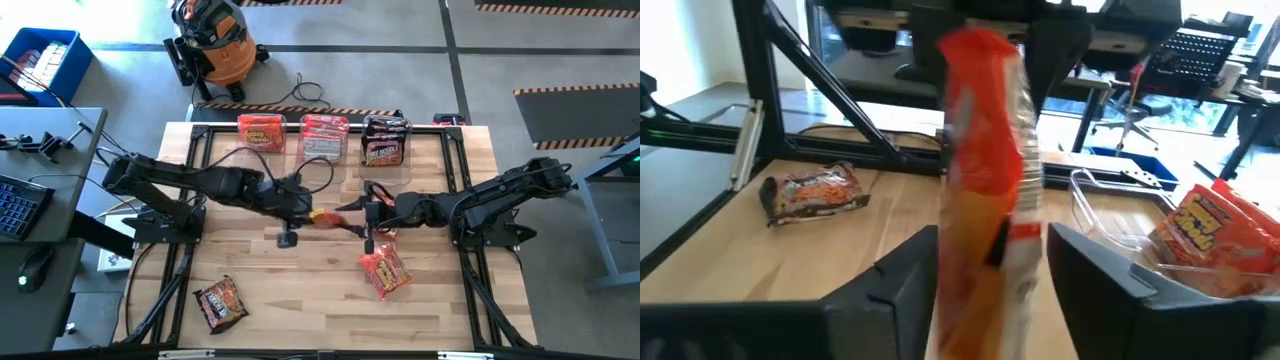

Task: Sort Maruchan noodles
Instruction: Put the orange noodle pack into the left transparent bin

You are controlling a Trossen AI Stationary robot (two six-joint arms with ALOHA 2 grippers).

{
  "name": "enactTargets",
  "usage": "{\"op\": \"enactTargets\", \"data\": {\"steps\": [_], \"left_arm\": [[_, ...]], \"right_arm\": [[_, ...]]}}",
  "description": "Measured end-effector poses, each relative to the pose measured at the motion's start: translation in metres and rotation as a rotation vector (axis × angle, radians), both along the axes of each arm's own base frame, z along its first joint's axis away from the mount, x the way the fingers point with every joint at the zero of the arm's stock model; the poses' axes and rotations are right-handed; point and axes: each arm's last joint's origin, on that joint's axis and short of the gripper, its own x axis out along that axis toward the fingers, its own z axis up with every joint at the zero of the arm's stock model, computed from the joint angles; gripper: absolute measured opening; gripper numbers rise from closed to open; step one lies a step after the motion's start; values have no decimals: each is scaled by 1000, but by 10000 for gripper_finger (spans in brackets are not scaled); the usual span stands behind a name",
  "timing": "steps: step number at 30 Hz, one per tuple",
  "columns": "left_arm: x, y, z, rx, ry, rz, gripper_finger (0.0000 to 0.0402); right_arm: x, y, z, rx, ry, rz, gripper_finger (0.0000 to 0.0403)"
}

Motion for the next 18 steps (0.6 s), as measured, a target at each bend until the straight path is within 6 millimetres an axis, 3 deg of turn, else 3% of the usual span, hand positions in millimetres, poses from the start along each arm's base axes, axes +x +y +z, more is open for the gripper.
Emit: {"op": "enactTargets", "data": {"steps": [7,10,18], "left_arm": [[-24,36,20,109,238,2,91],[-33,57,29,161,308,-25,91],[-61,137,29,252,470,16,91]], "right_arm": [[-1,-2,-6,-50,57,-61,179],[-2,-3,-9,-58,89,-77,160],[-3,-3,-13,-70,131,-72,80]]}}
